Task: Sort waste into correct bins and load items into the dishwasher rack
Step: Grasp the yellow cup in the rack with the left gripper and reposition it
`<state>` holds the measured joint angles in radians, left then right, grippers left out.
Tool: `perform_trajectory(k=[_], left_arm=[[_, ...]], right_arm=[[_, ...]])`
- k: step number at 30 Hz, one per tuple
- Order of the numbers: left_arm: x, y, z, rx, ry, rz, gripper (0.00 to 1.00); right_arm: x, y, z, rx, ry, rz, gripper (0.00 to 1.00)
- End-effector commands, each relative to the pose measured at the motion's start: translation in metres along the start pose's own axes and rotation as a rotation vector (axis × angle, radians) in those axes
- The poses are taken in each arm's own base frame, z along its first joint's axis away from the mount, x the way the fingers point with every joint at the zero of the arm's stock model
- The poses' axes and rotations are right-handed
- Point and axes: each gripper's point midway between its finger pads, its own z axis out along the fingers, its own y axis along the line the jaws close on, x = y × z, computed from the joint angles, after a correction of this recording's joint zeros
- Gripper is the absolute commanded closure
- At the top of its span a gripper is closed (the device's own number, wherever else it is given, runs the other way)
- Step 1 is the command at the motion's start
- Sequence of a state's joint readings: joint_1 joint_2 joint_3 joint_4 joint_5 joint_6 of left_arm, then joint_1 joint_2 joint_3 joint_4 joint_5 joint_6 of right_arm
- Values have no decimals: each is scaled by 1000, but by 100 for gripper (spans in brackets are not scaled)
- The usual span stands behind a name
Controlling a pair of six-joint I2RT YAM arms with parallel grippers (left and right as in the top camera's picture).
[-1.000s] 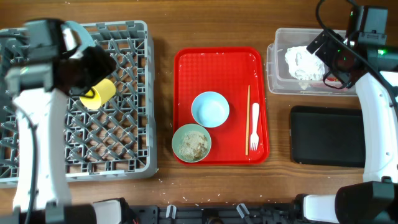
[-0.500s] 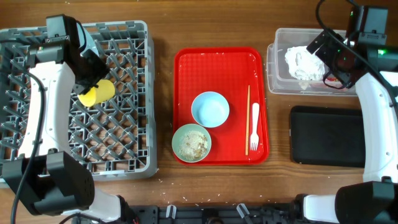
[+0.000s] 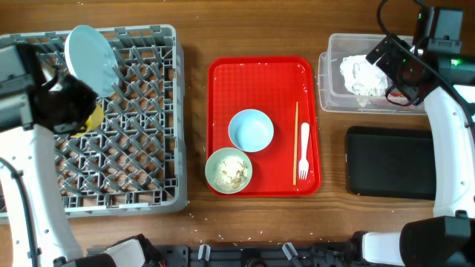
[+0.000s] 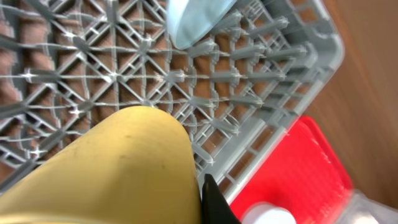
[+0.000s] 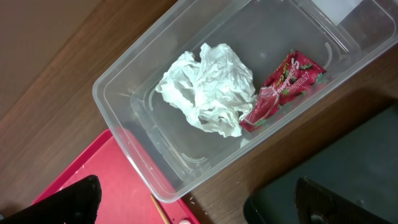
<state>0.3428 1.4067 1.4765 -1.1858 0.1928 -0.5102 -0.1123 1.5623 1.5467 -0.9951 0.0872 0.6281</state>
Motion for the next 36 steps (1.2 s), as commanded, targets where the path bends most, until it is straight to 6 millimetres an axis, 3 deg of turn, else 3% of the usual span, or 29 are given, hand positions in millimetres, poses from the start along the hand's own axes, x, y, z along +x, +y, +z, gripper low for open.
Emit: perform_trajectory(k=[1,4,8,13,14,16,19,21,25,29,32,34,36], left_arm=[[2,10,11,175,142,-3,96],[-4,39,26,377,236,-98,96],[-21,44,25,797,243,-155,96],[-30,55,62,942,308,-260,95],[-28,60,72,924,329,-279,88],[-22,70,84,849,352,-268,40],[-16,83,92,738,379,-276,30],[-16,107,96,571,405,-350,23],[-25,112,65,472,339,-323,28],[-34,134,37,214,185,-362,29],[-33,113,7,245,99,-293,35],[-20,81,-3,268,94,-174,53],[-3,48,3,236,115,-9,76]], right_arm=[[-1,0,2,9,-3,0,0],[-1,0,2,9,-3,0,0],[-1,0,2,9,-3,0,0],[-1,0,2,9,-3,0,0],[-1,0,2,9,-3,0,0],[-1,0,2,9,-3,0,0],[-1,0,2,9,-3,0,0],[-1,0,2,9,-3,0,0],[-1,0,2,9,-3,0,0],[-1,0,2,9,-3,0,0],[-1,0,2,9,-3,0,0],[-1,0,2,9,-3,0,0],[-1,0,2,9,-3,0,0]])
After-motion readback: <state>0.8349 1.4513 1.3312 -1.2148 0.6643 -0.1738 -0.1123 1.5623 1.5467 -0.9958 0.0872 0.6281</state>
